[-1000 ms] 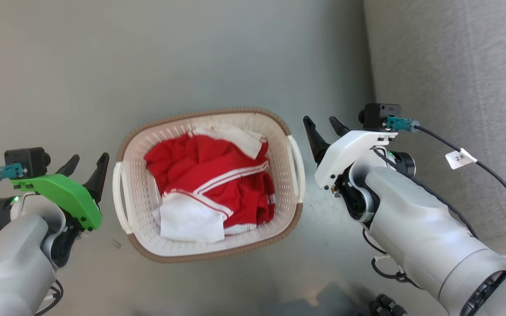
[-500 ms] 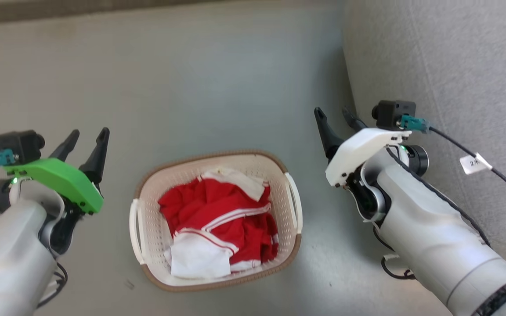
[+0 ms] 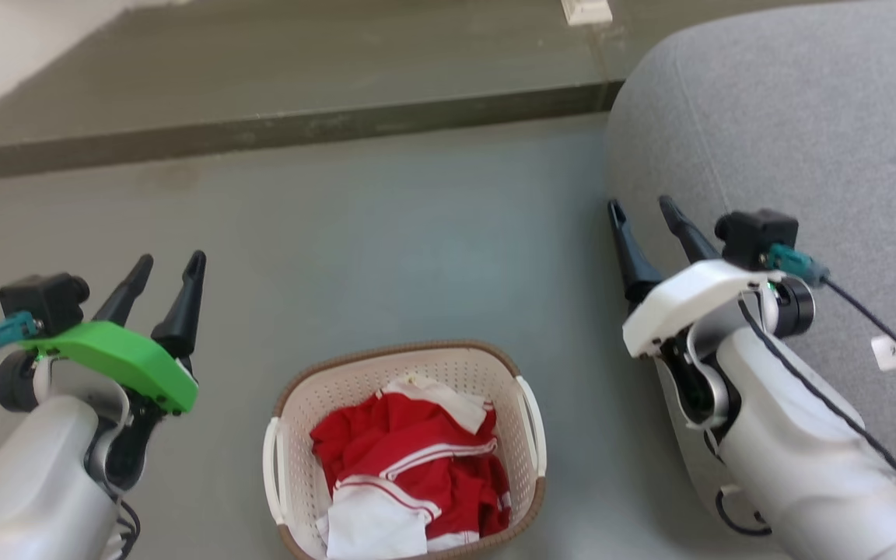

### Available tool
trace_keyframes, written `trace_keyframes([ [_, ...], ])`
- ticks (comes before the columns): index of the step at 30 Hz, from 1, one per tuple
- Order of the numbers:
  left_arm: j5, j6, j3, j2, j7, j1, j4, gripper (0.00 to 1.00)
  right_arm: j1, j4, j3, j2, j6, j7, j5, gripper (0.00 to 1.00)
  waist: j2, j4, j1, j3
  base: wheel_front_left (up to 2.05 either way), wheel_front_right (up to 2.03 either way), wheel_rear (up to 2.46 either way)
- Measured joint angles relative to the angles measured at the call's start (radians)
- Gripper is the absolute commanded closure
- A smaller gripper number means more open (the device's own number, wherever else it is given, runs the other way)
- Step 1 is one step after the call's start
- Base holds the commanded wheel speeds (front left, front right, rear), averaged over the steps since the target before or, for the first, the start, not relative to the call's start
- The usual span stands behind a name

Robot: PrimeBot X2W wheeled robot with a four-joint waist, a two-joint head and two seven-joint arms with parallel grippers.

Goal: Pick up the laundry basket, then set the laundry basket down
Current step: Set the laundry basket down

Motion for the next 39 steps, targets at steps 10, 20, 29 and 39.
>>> trace_keyframes([
  [10,0.114,0.023,0.154,-0.034,0.000,0.155,-0.140,0.00,0.159,-0.154,-0.088,-0.025,-0.007,0.000,-0.110,0.00,0.0000,0.014,0.0000,-0.130,0.00,0.00,0.00],
  [20,0.249,0.072,0.317,-0.081,0.000,0.311,-0.286,0.00,0.297,-0.280,-0.192,-0.021,-0.017,0.000,-0.191,0.00,0.0000,0.020,0.0000,-0.189,0.00,0.00,0.00],
  [29,0.351,0.080,0.374,-0.117,0.000,0.438,-0.361,0.00,0.367,-0.345,-0.243,-0.009,-0.022,0.000,-0.249,0.00,0.0000,0.015,0.0000,-0.200,0.00,0.00,0.00],
  [39,0.414,0.079,0.428,-0.152,0.000,0.497,-0.423,0.00,0.424,-0.381,-0.269,0.002,-0.022,0.000,-0.284,0.00,0.0000,0.016,0.0000,-0.204,0.00,0.00,0.00],
])
